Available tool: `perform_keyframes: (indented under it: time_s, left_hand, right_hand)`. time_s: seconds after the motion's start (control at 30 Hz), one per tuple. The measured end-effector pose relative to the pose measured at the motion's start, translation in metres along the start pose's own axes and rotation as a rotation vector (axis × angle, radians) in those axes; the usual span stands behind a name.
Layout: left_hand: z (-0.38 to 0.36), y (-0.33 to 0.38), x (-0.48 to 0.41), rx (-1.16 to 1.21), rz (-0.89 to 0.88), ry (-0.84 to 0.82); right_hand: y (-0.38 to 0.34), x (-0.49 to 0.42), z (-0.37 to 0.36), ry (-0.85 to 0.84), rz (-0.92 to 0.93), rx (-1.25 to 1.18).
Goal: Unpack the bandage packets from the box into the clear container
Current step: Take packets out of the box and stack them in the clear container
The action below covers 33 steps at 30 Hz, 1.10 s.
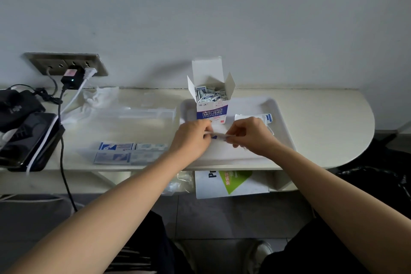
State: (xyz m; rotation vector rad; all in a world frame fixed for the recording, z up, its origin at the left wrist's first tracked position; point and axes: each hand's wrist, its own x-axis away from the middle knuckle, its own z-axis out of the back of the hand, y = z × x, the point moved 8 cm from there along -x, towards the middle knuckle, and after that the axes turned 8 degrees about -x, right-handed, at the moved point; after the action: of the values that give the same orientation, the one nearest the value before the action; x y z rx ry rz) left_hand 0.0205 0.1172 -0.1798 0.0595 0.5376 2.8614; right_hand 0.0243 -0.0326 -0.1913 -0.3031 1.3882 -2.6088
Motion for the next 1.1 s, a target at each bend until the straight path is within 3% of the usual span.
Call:
perform_keyframes:
  time_s: [0.07, 0.23, 0.3, 0.5, 0.67, 0.83, 1.1]
  left_hand:
    - [0.021, 0.004, -0.004, -0.037, -0.024, 0.025]
    - [0.054, -0.011, -0.005, 0.048, 0.002, -0.138]
    - [0.069, -0.024, 0.0, 0.08, 0.022, -0.133]
    - [0.105, -0.084, 0.024, 0.15, 0.151, -0.023]
    - [0.117, -0.126, 0.041, 0.19, 0.23, 0.0]
    - [0.123, -0.16, 0.057, 0.249, 0.296, 0.029]
    - [0.143, -0.216, 0.081, 0.21, 0.525, 0.237]
  right_hand:
    - [-0.011, 0.0, 0.007, 0.029, 0.041, -0.111]
    - [-0.043, -0.001, 0.003, 0.04, 0.107, -0.278]
    - [-0.059, -0.005, -0.004, 0.081, 0.154, -0.307]
    - [-0.112, -0.027, -0.044, 0.173, 0.305, -0.132]
    - [-0.147, -0.04, -0.08, 0.145, 0.341, -0.144]
    - [-0.155, -0.058, -0.11, 0.074, 0.258, -0.168]
    - [-0.147, -0.077, -0.157, -0.108, 0.024, -0.222]
